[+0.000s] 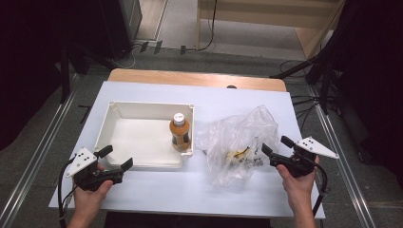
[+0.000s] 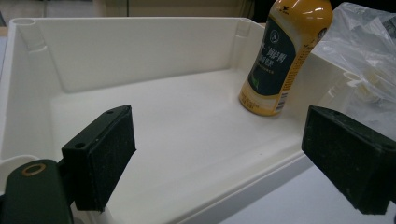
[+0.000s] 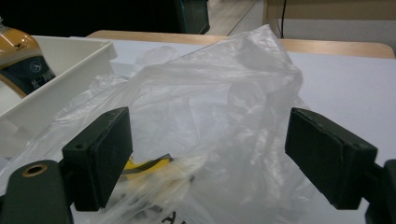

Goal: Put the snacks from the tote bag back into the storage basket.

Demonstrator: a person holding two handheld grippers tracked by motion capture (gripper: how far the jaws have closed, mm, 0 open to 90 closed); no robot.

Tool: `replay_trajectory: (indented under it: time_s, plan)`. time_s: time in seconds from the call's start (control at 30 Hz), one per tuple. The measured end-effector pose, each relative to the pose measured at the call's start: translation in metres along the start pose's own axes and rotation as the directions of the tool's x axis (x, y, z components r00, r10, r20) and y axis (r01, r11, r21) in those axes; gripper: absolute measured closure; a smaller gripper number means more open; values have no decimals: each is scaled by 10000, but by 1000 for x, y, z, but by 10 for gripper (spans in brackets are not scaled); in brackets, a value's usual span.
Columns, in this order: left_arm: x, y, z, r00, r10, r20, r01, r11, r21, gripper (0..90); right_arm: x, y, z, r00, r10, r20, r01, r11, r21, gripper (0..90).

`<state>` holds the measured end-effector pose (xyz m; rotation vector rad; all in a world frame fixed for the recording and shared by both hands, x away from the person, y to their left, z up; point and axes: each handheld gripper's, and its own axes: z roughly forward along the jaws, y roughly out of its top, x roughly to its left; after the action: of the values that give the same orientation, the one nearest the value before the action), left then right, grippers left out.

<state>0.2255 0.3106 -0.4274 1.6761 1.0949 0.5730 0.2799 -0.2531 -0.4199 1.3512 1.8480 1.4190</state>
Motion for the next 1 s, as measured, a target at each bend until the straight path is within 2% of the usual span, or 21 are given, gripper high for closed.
replay_trajectory:
  time_s: [0.2,0.4,0.6,1.0]
  plan:
    - [4,-1,0,10000,-81,-56,82,10000,38,89,-17,-8,-11,9990,426,163,-423,9990,-175,160]
    - [5,-2,0,10000,-67,-57,67,9999,108,89,-24,-18,-22,9972,152,736,-153,9999,15,162]
    - [5,-3,-1,10000,-35,-25,35,9999,107,89,-37,-26,-34,9949,758,664,-737,9967,-330,190]
    - [4,-5,-1,9999,-32,-104,34,9998,201,89,-41,-31,-29,9939,733,826,-718,9972,-204,189]
